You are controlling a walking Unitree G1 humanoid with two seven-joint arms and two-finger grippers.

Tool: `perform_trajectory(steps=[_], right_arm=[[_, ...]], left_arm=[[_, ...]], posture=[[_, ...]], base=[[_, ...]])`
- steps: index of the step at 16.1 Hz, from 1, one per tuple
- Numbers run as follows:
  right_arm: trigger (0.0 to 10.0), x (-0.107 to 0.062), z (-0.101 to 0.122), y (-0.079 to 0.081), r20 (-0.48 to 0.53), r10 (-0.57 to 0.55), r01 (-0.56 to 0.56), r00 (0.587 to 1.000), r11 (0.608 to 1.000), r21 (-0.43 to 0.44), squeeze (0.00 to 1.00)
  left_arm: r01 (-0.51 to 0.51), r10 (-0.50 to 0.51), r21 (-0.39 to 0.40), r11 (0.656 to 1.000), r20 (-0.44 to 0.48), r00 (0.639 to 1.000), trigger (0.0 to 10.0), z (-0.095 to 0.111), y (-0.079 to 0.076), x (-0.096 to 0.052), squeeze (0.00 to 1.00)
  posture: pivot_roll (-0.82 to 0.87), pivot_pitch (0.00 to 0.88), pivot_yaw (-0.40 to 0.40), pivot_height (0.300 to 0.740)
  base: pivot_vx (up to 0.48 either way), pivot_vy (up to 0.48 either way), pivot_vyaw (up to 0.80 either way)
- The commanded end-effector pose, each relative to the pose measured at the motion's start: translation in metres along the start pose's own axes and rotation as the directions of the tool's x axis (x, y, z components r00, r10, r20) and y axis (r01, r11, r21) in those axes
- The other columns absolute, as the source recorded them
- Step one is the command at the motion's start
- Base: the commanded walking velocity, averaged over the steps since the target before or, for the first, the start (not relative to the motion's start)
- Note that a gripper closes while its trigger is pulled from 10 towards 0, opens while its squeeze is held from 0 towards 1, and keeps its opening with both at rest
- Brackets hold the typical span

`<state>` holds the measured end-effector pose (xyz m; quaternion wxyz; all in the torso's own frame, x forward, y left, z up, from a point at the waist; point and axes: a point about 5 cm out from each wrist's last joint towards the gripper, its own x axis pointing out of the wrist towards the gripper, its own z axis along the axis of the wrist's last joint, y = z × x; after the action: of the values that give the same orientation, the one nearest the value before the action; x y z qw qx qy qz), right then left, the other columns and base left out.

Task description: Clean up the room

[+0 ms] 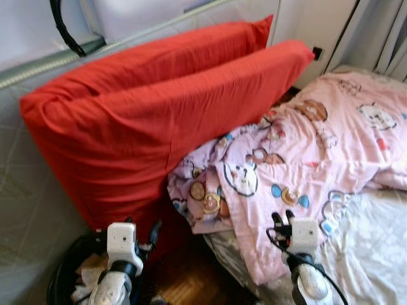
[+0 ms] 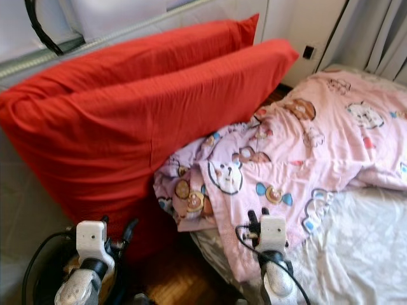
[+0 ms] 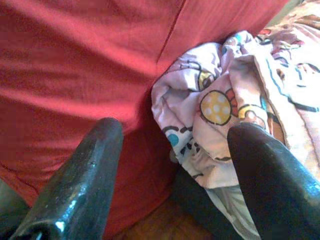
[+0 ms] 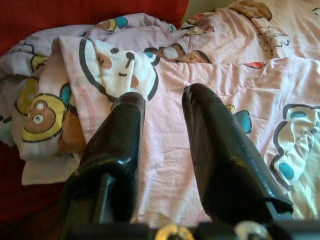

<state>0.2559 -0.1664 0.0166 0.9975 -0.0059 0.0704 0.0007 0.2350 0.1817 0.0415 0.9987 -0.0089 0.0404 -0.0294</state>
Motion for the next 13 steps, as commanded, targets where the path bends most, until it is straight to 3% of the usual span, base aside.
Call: perform_trajectory(steps=[1, 13], right_arm=[[10.0, -0.0022, -0.0046, 0.0022, -0.021, 0.006, -0.006, 1.0, 1.0, 0.005, 0.0], [10.0, 0.002, -0.0111, 0.01, -0.076, 0.048, -0.046, 0.996, 0.999, 0.026, 0.0]], left_arm=[[-0.011, 0.01, -0.01, 1.0, -0.024, 1.0, 10.0, -0.0045, 0.0027, -0.0025, 0.0], [0.007, -0.008, -0.013, 1.0, -0.03, 1.0, 10.0, -0.0068, 0.002, -0.0006, 0.0]], posture=[[0.0, 0.144, 0.021, 0.66], [0.0, 0.131, 0.027, 0.64]], base=[[0.0, 0.0, 0.0], [0.0, 0.0, 0.0]])
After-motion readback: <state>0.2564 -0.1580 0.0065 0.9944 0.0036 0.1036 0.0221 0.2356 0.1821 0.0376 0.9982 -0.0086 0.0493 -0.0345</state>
